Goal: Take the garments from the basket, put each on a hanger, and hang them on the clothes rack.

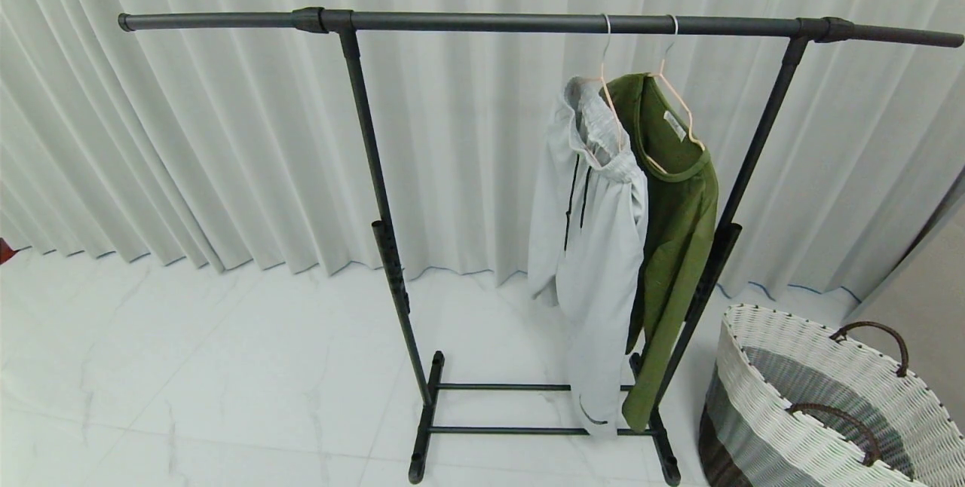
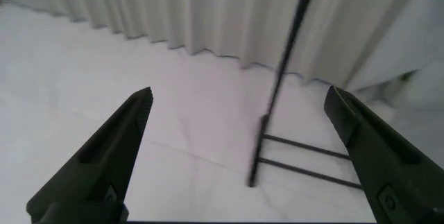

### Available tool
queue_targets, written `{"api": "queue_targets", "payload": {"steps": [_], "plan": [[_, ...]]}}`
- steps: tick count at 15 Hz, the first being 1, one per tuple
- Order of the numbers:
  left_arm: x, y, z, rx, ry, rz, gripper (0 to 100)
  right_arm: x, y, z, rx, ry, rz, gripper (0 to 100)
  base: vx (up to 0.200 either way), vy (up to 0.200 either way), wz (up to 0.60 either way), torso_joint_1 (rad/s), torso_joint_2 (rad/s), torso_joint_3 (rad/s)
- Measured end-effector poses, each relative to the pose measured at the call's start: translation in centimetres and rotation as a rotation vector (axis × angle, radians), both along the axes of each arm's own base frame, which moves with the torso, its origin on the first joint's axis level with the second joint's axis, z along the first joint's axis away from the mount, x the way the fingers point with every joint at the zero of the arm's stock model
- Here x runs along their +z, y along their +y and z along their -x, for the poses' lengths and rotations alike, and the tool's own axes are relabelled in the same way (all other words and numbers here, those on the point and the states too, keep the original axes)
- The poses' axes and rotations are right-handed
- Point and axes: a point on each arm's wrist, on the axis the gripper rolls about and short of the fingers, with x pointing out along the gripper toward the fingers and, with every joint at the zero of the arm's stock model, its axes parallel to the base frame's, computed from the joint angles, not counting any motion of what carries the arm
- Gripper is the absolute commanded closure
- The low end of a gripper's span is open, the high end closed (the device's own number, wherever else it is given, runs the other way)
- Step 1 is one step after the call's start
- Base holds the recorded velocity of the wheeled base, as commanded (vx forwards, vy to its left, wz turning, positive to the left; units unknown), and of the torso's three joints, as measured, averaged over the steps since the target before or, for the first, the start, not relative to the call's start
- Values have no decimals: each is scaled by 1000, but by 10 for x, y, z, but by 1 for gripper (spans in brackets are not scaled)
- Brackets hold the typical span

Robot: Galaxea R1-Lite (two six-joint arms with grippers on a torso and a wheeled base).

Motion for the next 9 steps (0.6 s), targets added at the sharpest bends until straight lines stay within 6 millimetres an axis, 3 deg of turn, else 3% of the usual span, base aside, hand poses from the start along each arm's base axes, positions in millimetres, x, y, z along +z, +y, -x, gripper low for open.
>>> {"api": "queue_targets", "payload": {"steps": [2, 6, 9], "plan": [[0, -1, 1, 39, 6, -56, 0, 0, 0, 0, 0, 0, 0, 0, 0, 0, 0, 0, 0, 0], [-2, -4, 5, -152, -57, -51, 0, 0, 0, 0, 0, 0, 2, 0, 0, 0, 0, 0, 0, 0], [-3, -5, 6, -201, -62, -78, 0, 0, 0, 0, 0, 0, -9, 0, 0, 0, 0, 0, 0, 0]]}}
